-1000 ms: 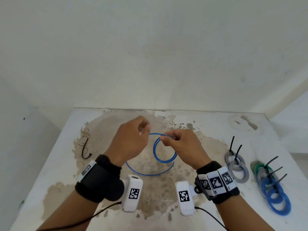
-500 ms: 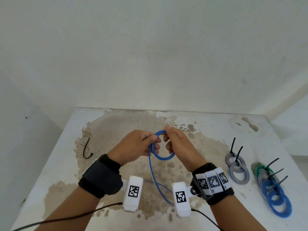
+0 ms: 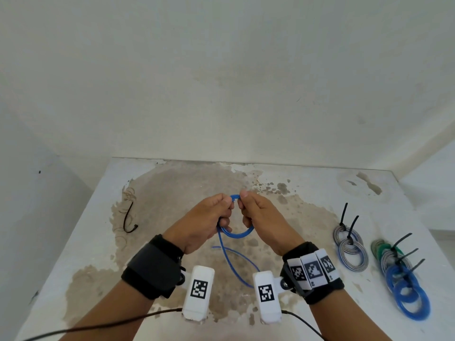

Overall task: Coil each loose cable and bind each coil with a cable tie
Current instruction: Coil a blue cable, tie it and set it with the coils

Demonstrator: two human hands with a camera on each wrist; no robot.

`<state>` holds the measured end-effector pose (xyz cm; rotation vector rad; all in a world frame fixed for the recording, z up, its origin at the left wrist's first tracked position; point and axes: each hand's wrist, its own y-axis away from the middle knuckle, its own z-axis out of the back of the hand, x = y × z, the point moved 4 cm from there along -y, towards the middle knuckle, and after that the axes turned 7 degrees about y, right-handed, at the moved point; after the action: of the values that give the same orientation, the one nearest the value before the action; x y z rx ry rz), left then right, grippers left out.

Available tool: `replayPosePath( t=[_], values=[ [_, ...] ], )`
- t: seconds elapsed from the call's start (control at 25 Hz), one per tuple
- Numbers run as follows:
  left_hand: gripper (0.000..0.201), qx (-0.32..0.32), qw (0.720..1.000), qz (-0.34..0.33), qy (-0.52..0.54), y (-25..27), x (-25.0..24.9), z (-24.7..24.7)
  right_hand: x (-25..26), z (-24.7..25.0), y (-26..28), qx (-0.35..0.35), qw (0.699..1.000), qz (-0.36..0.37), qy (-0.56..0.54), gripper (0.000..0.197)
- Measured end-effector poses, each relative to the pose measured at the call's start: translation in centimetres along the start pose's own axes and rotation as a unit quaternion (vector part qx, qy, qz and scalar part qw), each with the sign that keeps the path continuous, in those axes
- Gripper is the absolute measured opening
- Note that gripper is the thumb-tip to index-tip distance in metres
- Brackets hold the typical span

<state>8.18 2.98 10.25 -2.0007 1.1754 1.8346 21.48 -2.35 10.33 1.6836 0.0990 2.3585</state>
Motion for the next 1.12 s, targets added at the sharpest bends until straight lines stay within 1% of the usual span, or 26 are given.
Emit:
replayPosePath(
  t=[0.12,0.2,0.32,0.4,0.56,0.64,0.68,0.76,0.8,0.84,0.88,0.92,0.96,1.0,1.04,1.08,1.12],
  values=[
    [0.028,-0.013,0.998,-0.03,-0.044,0.0,-0.1,0.1,0.0,0.2,-0.1,0.005,1.0,0.006,0.013,0.041],
    [0.029,-0.016,0.998,-0.038,-0.048,0.1,-0.1,0.1,0.1,0.1,-0.1,0.003,1.0,0.011,0.025,0.04],
    [0.03,-0.02,0.998,-0.049,-0.044,0.0,0.0,0.1,0.0,0.1,0.0,0.006,1.0,0.005,0.008,0.041],
    [0.03,-0.02,0.999,-0.047,-0.011,0.0,0.1,0.0,0.0,0.2,-0.1,0.016,1.0,0.01,0.011,0.041],
    [0.028,-0.029,0.994,-0.027,0.098,0.0,0.5,-0.5,-0.1,0.1,-0.5,0.013,0.999,0.01,0.03,0.042],
    [0.026,-0.075,0.988,-0.031,0.129,-0.5,0.5,0.0,-0.2,-0.1,-0.7,0.012,0.999,-0.003,0.029,0.043],
    [0.026,-0.113,0.98,-0.042,0.158,-0.8,0.3,0.6,-0.2,0.0,-0.7,-0.008,0.999,-0.01,0.041,0.043],
    [0.027,-0.184,0.95,-0.077,0.239,-1.5,-0.6,2.4,-0.1,0.6,-0.2,-0.085,0.995,-0.012,0.058,0.045],
    [0.028,-0.209,0.933,-0.097,0.275,-1.7,-1.2,3.2,0.1,0.8,0.2,-0.087,0.995,-0.017,0.049,0.05],
    [0.028,-0.225,0.919,-0.115,0.303,-1.8,-1.8,4.0,0.2,0.5,0.6,-0.043,0.998,-0.033,0.038,0.058],
    [0.029,-0.232,0.908,-0.13,0.325,-1.8,-2.3,4.5,0.2,-0.3,1.1,0.036,0.997,-0.062,0.034,0.063],
    [0.029,-0.231,0.9,-0.141,0.343,-1.9,-2.7,4.7,0.1,-1.3,1.6,0.119,0.988,-0.092,0.04,0.063],
    [0.03,-0.227,0.894,-0.147,0.356,-1.9,-2.9,4.8,-0.1,-2.1,1.8,0.163,0.979,-0.113,0.038,0.057],
    [0.03,-0.223,0.892,-0.148,0.363,-2.0,-3.0,4.7,-0.4,-2.6,1.7,0.154,0.98,-0.122,0.012,0.048],
    [0.03,-0.221,0.893,-0.148,0.363,-2.0,-2.9,4.5,-0.7,-2.6,1.2,0.101,0.985,-0.131,-0.055,0.04],
    [0.029,-0.221,0.896,-0.146,0.358,-2.0,-2.7,4.2,-0.7,-2.4,0.7,0.028,0.977,-0.139,-0.157,0.034],
    [0.028,-0.222,0.899,-0.145,0.348,-1.9,-2.3,3.9,-0.6,-2.2,0.2,-0.037,0.956,-0.134,-0.257,0.029]
  ],
)
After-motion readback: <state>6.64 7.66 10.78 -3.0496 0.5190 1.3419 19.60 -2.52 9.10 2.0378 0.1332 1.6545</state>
